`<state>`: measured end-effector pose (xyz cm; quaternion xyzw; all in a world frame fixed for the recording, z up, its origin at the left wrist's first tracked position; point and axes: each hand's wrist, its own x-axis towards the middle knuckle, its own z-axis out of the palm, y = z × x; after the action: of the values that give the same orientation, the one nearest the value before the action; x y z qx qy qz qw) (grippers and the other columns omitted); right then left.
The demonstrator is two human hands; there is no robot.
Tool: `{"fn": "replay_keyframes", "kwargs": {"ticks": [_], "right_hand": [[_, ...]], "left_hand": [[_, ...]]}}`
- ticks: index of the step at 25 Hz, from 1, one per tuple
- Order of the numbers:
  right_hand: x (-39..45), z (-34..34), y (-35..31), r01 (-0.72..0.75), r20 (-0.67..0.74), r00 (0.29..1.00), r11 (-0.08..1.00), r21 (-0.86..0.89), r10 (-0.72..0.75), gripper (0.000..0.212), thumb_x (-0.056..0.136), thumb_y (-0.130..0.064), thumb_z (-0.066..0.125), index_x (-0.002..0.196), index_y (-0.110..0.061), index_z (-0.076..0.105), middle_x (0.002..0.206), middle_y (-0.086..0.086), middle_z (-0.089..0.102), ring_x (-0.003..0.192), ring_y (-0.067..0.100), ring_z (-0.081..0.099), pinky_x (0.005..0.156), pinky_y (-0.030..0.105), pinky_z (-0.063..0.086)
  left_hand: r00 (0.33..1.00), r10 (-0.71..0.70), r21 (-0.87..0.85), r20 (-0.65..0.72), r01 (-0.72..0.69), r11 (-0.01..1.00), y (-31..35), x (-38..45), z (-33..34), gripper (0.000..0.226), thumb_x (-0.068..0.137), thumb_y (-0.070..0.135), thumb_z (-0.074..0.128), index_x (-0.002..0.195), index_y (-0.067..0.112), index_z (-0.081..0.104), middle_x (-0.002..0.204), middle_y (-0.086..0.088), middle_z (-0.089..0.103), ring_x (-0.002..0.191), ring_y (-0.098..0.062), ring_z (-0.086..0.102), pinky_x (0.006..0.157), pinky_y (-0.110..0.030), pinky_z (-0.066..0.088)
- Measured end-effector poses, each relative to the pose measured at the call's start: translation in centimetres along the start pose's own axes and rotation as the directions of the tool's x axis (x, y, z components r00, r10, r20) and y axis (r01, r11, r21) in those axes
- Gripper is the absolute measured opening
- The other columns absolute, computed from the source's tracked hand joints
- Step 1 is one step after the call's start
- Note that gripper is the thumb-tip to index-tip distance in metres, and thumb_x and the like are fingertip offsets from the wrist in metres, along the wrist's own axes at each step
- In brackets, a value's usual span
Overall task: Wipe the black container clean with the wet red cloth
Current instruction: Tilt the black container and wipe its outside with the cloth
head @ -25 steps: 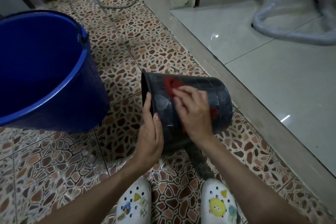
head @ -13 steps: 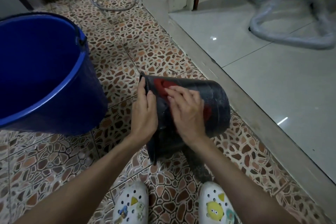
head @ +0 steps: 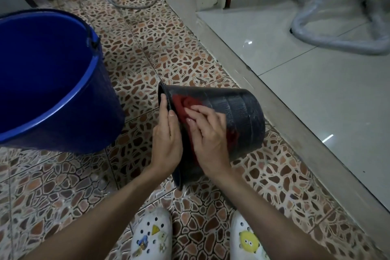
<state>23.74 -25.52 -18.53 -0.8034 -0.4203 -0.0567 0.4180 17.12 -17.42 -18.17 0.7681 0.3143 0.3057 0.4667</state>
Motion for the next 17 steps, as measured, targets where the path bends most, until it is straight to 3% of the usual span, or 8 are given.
{"fn": "replay_keyframes", "kwargs": {"ticks": [2, 3, 5, 7, 9, 11, 14, 17], "right_hand": [[1.3, -0.4, 3.0, -0.003, -0.038, 0.999, 0.992, -0.122, -0.002, 0.031, 0.096, -0.032, 0.047, 0.118, -0.022, 0.066, 0.117, -0.006, 0.063, 0.102, 0.017, 0.046, 0.083, 0.027, 0.033], [2.2, -1.2, 5.2, -0.109, -0.080, 0.992, 0.981, -0.160, 0.097, 0.032, 0.096, -0.034, 0.045, 0.118, -0.023, 0.065, 0.115, -0.007, 0.062, 0.105, 0.018, 0.046, 0.083, 0.028, 0.030], [4.3, -3.8, 9.8, -0.374, -0.137, 0.925, 0.914, -0.157, 0.355, 0.033, 0.098, -0.031, 0.044, 0.120, -0.019, 0.064, 0.114, -0.002, 0.059, 0.111, 0.024, 0.044, 0.088, 0.028, 0.029], [5.6, -6.0, 12.0, -0.511, -0.151, 0.857, 0.850, -0.126, 0.493, 0.031, 0.098, -0.024, 0.047, 0.121, -0.013, 0.064, 0.116, 0.006, 0.060, 0.113, 0.028, 0.045, 0.093, 0.027, 0.032], [5.7, -5.7, 9.1, -0.449, -0.169, 0.884, 0.892, -0.049, 0.435, 0.028, 0.097, -0.022, 0.049, 0.119, -0.016, 0.065, 0.115, 0.000, 0.060, 0.112, 0.021, 0.048, 0.090, 0.016, 0.032], [3.9, -3.2, 3.4, -0.260, -0.125, 0.956, 0.964, 0.047, 0.264, 0.025, 0.097, -0.023, 0.051, 0.119, -0.021, 0.064, 0.115, -0.010, 0.059, 0.109, 0.011, 0.046, 0.087, 0.009, 0.032], [0.0, 0.4, 0.0, 0.016, -0.062, 0.998, 1.000, -0.016, -0.017, 0.027, 0.095, -0.024, 0.053, 0.119, -0.019, 0.065, 0.118, -0.004, 0.063, 0.104, 0.015, 0.048, 0.092, 0.022, 0.038], [1.1, -0.8, 5.7, -0.082, -0.151, 0.987, 0.986, -0.145, 0.060, 0.031, 0.096, -0.027, 0.047, 0.118, -0.014, 0.065, 0.115, 0.003, 0.062, 0.102, 0.021, 0.046, 0.089, 0.032, 0.042]], "left_hand": [[1.000, -0.014, 0.011, 0.014, 0.014, 1.000, 0.0, -0.1, -0.2, 0.053, 0.101, 0.029, 0.024, 0.153, 0.020, 0.015, 0.076, -0.011, 0.060, 0.071, -0.037, 0.060, 0.062, -0.046, 0.050], [0.999, -0.017, 0.010, 0.027, 0.017, 1.000, 0.2, -0.1, -0.3, 0.053, 0.101, 0.029, 0.024, 0.153, 0.021, 0.013, 0.076, -0.010, 0.058, 0.069, -0.040, 0.059, 0.059, -0.045, 0.050], [0.999, 0.014, 0.005, 0.041, -0.014, 1.000, 0.7, 0.1, -0.2, 0.051, 0.104, 0.022, 0.025, 0.153, 0.020, 0.011, 0.072, 0.006, 0.054, 0.062, -0.021, 0.057, 0.056, -0.026, 0.046], [0.998, 0.041, 0.031, 0.039, -0.042, 0.999, 0.6, 0.2, 0.0, 0.050, 0.104, 0.017, 0.026, 0.153, 0.018, 0.012, 0.071, 0.022, 0.042, 0.059, 0.006, 0.047, 0.055, -0.012, 0.041], [0.996, 0.061, 0.044, 0.070, -0.064, 0.997, 0.2, 0.0, 0.0, 0.051, 0.104, 0.025, 0.025, 0.153, 0.021, 0.011, 0.075, 0.027, 0.035, 0.062, 0.001, 0.042, 0.059, -0.012, 0.038], [0.989, 0.072, 0.036, 0.128, -0.078, 0.996, -0.4, -1.0, -0.2, 0.056, 0.100, 0.034, 0.022, 0.153, 0.025, 0.005, 0.075, 0.014, 0.050, 0.061, -0.012, 0.051, 0.059, -0.022, 0.046], [0.978, 0.112, 0.063, 0.176, -0.124, 0.990, -1.0, -2.7, -0.5, 0.056, 0.101, 0.027, 0.021, 0.153, 0.022, 0.000, 0.087, 0.008, 0.066, 0.066, -0.023, 0.065, 0.062, -0.038, 0.055], [0.977, 0.093, 0.054, 0.194, -0.105, 0.993, -1.2, -2.9, -0.4, 0.057, 0.100, 0.033, 0.020, 0.151, 0.035, -0.007, 0.083, 0.005, 0.059, 0.072, -0.034, 0.065, 0.066, -0.045, 0.053]]}}
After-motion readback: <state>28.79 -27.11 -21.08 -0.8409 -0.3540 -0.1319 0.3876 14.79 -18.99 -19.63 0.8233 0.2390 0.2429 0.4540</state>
